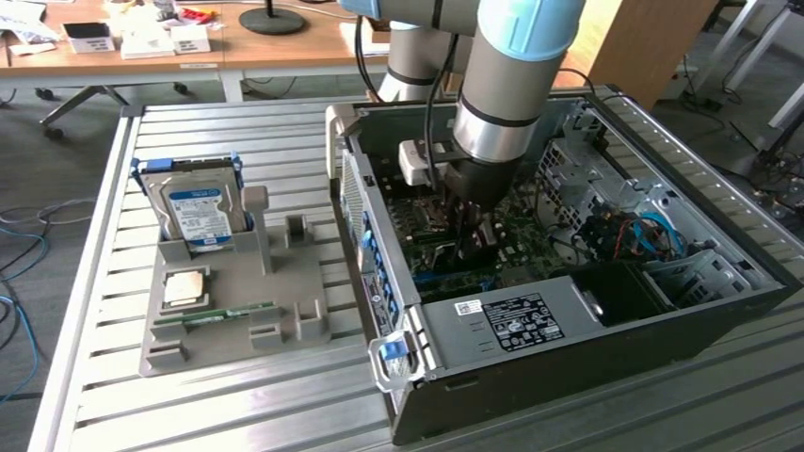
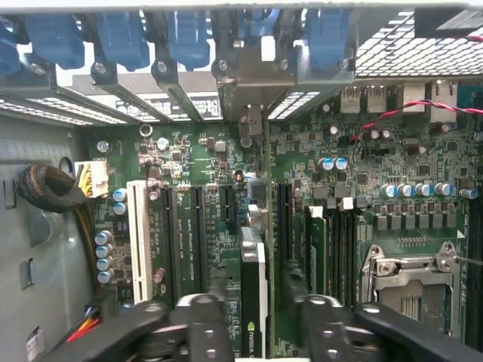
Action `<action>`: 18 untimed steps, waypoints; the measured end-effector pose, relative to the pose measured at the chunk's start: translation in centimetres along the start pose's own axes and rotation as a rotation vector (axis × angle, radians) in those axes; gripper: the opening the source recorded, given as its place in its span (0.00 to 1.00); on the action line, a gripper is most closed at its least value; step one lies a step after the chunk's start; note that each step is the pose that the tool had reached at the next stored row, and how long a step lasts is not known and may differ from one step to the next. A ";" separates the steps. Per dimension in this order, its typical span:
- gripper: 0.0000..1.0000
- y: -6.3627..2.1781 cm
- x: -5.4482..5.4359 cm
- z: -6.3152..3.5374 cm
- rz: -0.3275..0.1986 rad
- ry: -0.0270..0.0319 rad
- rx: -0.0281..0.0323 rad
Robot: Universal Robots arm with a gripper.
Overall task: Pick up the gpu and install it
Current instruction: 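Insert the gpu into the slot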
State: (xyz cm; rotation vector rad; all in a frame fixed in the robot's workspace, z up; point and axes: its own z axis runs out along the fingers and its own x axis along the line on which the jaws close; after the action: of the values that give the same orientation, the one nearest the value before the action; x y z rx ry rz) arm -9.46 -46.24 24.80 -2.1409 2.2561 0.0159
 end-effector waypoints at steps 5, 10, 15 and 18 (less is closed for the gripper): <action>0.51 0.00 0.0 0.00 0.000 -0.0001 0.0000; 0.51 -0.01 0.0 -0.59 0.000 0.0000 0.0000; 0.51 -0.03 -0.1 -2.19 0.000 0.0000 0.0000; 0.51 -0.04 -0.1 -3.10 0.000 -0.0001 0.0000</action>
State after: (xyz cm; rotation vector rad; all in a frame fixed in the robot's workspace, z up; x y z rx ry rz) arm -9.46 -46.24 27.91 -2.1409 2.2561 0.0160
